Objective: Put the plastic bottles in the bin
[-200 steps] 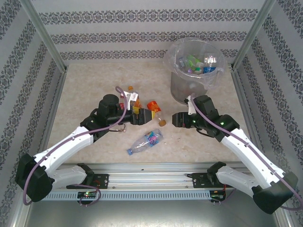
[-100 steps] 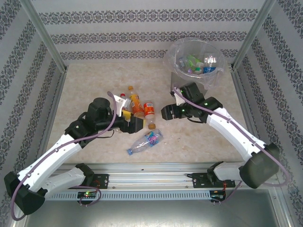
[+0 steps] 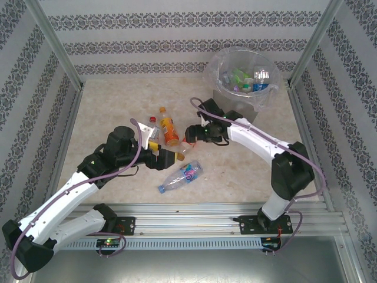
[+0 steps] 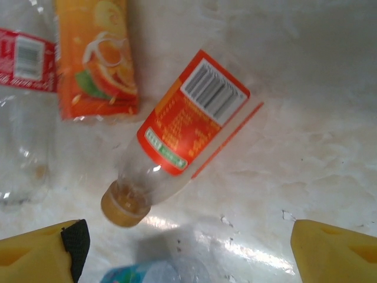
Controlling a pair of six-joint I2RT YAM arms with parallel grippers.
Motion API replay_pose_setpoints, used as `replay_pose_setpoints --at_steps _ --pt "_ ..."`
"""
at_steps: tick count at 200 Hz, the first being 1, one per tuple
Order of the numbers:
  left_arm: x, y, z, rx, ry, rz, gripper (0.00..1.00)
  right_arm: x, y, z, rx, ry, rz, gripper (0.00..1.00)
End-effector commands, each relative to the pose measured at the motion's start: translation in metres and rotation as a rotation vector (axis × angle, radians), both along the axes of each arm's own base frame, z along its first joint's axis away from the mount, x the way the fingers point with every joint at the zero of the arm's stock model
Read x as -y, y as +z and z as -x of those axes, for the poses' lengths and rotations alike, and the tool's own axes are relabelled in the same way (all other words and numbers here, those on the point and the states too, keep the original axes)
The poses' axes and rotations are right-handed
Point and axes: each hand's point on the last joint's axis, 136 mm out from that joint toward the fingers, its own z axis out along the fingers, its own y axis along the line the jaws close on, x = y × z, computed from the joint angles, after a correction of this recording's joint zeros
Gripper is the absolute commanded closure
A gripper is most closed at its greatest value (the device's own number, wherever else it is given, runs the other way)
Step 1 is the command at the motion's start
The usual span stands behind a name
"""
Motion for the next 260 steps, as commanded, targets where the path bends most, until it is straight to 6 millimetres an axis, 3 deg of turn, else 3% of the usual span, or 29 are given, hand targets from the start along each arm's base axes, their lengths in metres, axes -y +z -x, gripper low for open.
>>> replay_pose_setpoints --at_steps 1,57,99,150,199,241,260 --pt "-0.001 0.005 -0.007 0.022 0.031 0.031 0.00 -0.004 -0.006 -0.018 -0.009 -0.159 0.000 0.14" --pt "-0.001 0.002 -0.008 0.018 0.032 0.028 0.00 -0.013 -0.043 -0.027 -0.094 -0.289 -0.007 0.20" --pt "0.000 0.003 -0.009 0.019 0.032 0.034 0.00 -0.014 -0.059 -0.028 -0.104 -0.299 0.016 0.23" --pt "0.001 0.001 -0.010 0.016 0.032 0.040 0.00 -0.009 -0.068 -0.038 -0.085 -0.273 0.097 0.26" --pt "0.000 0.001 -0.010 0.016 0.037 0.039 0.00 -0.017 -0.077 -0.048 -0.078 -0.214 0.119 0.32" --pt "0.001 0.000 -0.010 0.010 0.038 0.046 0.00 -0.013 -0.074 -0.059 -0.056 -0.197 0.154 0.43" --pt "0.001 -0.001 -0.010 0.008 0.038 0.043 0.00 -0.011 -0.063 -0.065 -0.022 -0.192 0.135 0.48"
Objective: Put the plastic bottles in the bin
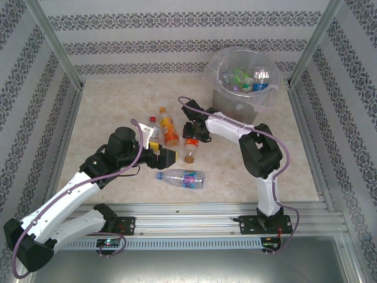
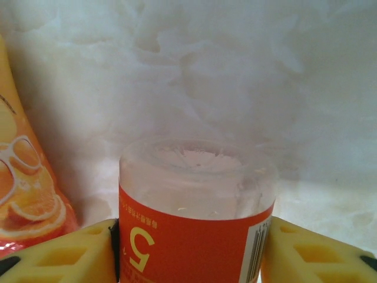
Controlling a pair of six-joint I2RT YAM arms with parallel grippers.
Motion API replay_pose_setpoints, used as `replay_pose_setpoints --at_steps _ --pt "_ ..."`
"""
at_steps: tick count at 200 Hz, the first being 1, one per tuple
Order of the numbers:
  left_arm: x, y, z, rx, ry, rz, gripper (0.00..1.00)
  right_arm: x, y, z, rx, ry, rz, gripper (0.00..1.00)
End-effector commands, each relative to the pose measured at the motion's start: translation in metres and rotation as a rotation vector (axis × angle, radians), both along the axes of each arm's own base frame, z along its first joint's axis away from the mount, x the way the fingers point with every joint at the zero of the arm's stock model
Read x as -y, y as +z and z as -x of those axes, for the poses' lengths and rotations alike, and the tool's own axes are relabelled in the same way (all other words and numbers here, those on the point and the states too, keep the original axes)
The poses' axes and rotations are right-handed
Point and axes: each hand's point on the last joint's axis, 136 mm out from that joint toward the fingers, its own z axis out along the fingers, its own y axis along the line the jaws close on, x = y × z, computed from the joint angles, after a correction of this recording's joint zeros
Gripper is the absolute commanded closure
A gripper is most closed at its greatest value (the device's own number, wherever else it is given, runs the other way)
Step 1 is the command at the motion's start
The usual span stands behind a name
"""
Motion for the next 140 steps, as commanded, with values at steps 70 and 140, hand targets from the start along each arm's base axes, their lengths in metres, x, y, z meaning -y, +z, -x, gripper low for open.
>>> replay_pose_setpoints --at_steps 70,140 --pt "0.001 0.004 -0.005 0.015 0.018 0.042 0.00 0.010 0.129 -0.025 0.359 0.147 -0.009 0.50" --pt "0.018 0.033 -0.010 0.049 -0.007 0.243 0.00 0.038 0.287 -0.024 0.758 0.203 -0.015 0.52"
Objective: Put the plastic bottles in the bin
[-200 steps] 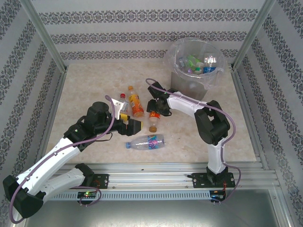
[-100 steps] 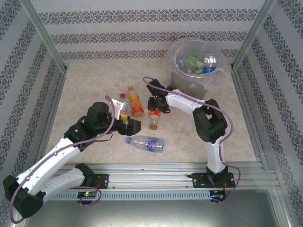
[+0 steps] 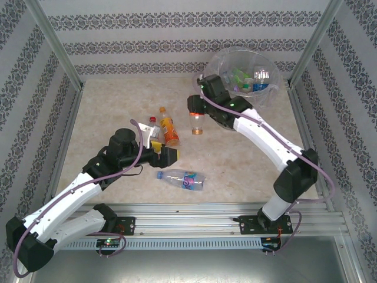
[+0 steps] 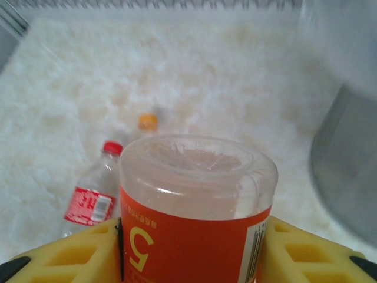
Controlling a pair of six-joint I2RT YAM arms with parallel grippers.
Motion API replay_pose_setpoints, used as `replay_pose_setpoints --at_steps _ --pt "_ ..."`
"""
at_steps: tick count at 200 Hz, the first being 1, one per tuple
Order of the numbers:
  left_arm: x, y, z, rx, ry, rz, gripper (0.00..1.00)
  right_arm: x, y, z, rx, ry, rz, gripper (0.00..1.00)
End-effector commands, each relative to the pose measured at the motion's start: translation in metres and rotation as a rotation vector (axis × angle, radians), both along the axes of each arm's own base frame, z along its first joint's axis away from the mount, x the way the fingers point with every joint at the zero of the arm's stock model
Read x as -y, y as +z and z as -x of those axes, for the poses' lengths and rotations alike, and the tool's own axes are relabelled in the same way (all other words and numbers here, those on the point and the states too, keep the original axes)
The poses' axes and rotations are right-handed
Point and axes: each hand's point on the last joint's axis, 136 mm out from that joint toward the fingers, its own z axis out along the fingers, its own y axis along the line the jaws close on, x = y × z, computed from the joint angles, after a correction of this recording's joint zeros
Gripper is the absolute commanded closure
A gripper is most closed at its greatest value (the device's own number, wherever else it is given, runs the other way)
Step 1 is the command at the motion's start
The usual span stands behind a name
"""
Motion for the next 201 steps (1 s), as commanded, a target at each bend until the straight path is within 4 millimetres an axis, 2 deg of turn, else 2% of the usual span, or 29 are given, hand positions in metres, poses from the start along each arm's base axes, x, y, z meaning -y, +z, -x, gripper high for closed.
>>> replay_pose_setpoints --at_steps 1,23,49,68,90,121,138,166,201 --pt "0.007 0.028 -0.006 0.055 -0.006 0.133 0.00 0.020 0.060 -0.007 0.182 -0.014 0.029 0.52" --pt "0.009 0.042 -0.008 0.085 -0.001 0.178 0.00 0.041 0.100 -0.011 0.278 -0.058 0.011 0.52" --pt "0.010 0.055 -0.012 0.112 0.005 0.199 0.00 0.073 0.136 -0.023 0.357 -0.130 -0.027 0.52" --pt "0.012 0.060 -0.013 0.115 0.002 0.206 0.00 0.096 0.158 -0.033 0.403 -0.180 -0.050 0.53" --pt "0.012 0.060 -0.014 0.110 0.003 0.205 0.00 0.120 0.174 -0.049 0.433 -0.225 -0.072 0.54" --pt "0.013 0.056 -0.018 0.102 0.009 0.186 0.00 0.140 0.180 -0.075 0.445 -0.256 -0.053 0.54" --pt "0.015 0.054 -0.021 0.096 0.007 0.175 0.00 0.147 0.177 -0.091 0.448 -0.265 -0.025 0.54" --pt "0.020 0.049 -0.026 0.077 0.001 0.142 0.00 0.158 0.167 -0.117 0.444 -0.281 0.027 0.54" --pt "0.024 0.039 -0.033 0.050 -0.004 0.103 0.00 0.175 0.137 -0.145 0.360 -0.302 0.131 0.55"
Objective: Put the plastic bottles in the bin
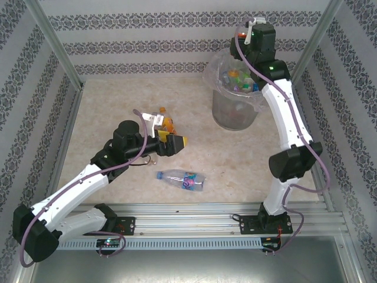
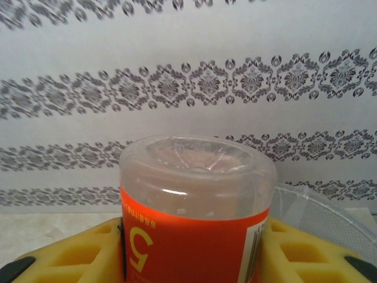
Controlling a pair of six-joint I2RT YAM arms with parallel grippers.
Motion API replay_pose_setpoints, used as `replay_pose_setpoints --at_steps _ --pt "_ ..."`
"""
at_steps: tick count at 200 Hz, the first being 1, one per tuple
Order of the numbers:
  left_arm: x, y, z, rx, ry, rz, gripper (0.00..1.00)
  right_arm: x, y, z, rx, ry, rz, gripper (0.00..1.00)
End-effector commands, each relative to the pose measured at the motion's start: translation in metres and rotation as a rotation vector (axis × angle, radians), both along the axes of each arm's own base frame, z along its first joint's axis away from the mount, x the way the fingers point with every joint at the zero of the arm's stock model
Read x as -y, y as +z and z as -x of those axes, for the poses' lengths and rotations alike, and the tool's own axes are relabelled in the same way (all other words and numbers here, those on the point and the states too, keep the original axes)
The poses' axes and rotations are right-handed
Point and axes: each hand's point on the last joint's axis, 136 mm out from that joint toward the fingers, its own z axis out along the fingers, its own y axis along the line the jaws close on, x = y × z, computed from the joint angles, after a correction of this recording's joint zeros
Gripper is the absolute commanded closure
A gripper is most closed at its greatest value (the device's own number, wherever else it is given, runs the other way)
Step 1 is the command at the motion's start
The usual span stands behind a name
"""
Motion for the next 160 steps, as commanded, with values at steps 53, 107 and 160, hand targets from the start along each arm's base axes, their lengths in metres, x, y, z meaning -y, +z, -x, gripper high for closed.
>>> replay_pose_setpoints --at_steps 53,107,160 --pt "0.006 -0.005 -0.012 -0.010 -0.008 -0.027 0.00 0.031 -0.056 -0.019 -0.193 -0.037 0.111 0.57" --pt "0.002 -0.008 -0.010 -0.018 -0.004 -0.055 0.00 0.039 -0.091 -0.020 -0.303 -0.050 0.128 0.43" --pt "-0.005 -0.001 -0.003 -0.010 0.008 -0.056 0.00 0.038 -0.064 -0.011 -0.268 -0.049 0.104 0.23"
